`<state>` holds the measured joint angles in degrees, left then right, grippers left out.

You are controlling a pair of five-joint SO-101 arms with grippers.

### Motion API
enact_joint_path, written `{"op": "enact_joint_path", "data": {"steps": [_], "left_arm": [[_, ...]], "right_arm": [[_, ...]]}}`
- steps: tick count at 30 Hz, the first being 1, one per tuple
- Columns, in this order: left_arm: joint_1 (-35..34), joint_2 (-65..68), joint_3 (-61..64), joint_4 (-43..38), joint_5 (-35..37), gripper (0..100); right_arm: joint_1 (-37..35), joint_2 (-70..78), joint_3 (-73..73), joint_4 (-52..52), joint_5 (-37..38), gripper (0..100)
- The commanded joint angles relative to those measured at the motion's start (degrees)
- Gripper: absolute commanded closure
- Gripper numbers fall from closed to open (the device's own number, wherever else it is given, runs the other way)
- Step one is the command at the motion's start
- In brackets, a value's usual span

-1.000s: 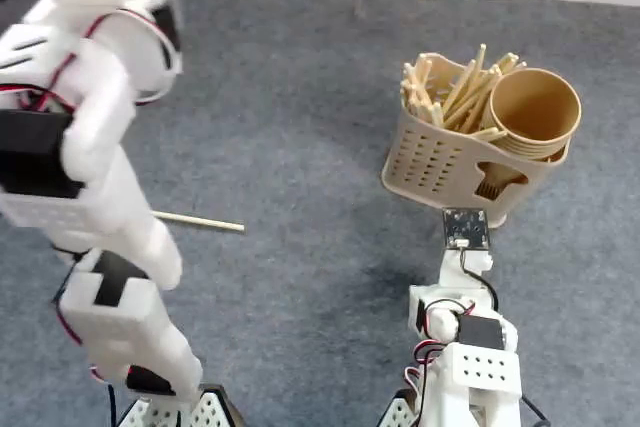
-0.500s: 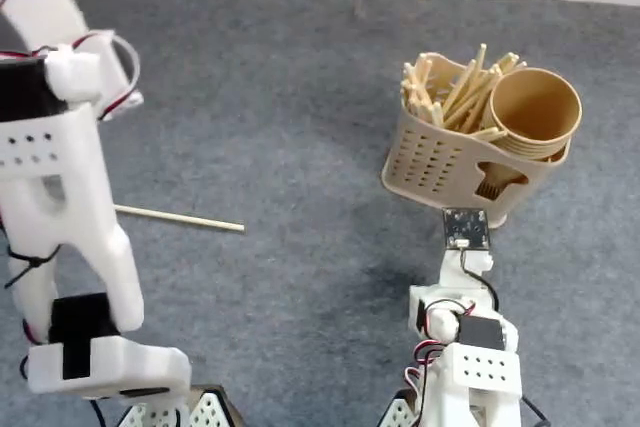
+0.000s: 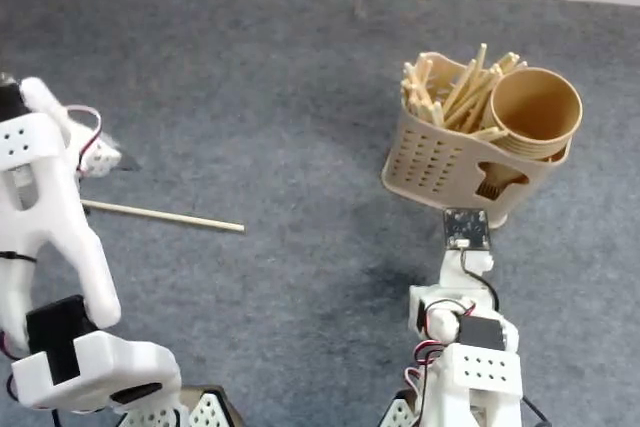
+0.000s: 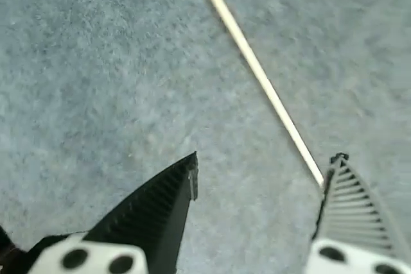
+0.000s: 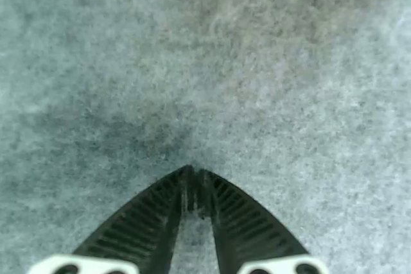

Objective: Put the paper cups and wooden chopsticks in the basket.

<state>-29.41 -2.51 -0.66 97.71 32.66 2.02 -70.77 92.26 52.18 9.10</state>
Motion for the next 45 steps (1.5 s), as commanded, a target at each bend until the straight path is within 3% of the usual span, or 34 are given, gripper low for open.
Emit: {"op": "enact_joint_path", "data": {"steps": [1, 9, 15, 22, 25, 32, 45], "left_arm": [[-2.1, -2.4, 9.9, -12.1, 0.7, 70], [-0.6, -2.4, 21.4, -27.8, 6.7, 70], [2.2, -0.9, 26.0, -31.0, 6.9, 70], [3.1, 14.8, 20.0, -36.8, 11.1, 70], [3.0, 22.0, 12.2, -32.4, 11.2, 72], [2.9, 34.8, -4.7, -20.0, 10.8, 100], [5.3, 37.5, -19.8, -5.4, 10.8, 100]], "right_arm": [[0.9, 0.0, 0.0, -1.3, 0.7, 95.7], [0.9, 0.0, 0.0, -1.3, 0.7, 95.7], [0.9, 0.0, 0.0, -1.3, 0.7, 95.7], [0.9, 0.0, 0.0, -1.3, 0.7, 95.7], [0.9, 0.0, 0.0, -1.3, 0.7, 95.7], [0.9, 0.0, 0.0, -1.3, 0.7, 95.7], [1.0, 0.0, 0.0, -1.3, 0.7, 95.7]]}}
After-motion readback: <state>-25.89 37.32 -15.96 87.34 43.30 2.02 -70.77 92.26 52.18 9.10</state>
